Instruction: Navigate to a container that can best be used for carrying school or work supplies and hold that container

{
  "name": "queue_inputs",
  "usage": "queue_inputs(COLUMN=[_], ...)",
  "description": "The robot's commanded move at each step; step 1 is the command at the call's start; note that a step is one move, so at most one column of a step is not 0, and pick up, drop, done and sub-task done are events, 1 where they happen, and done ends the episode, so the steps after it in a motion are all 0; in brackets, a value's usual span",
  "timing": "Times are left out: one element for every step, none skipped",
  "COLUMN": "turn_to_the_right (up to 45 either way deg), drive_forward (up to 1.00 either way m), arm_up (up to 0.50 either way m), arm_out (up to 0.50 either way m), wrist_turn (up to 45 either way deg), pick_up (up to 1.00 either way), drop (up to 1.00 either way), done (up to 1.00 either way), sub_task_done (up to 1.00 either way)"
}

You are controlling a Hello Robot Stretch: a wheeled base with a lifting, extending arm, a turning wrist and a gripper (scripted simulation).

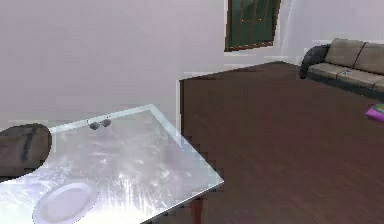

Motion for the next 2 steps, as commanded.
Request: queue_inputs(turn_to_the_right=[30.0, 0.0], drive_forward=[0.00, 0.70], arm_up=[0.00, 0.00], arm_out=[0.00, 0.00], wrist_turn=[0.0, 0.0], pick_up=[0.00, 0.00], drop=[0.00, 0.00], done=[0.00, 0.00], sub_task_done=[0.00, 0.00])
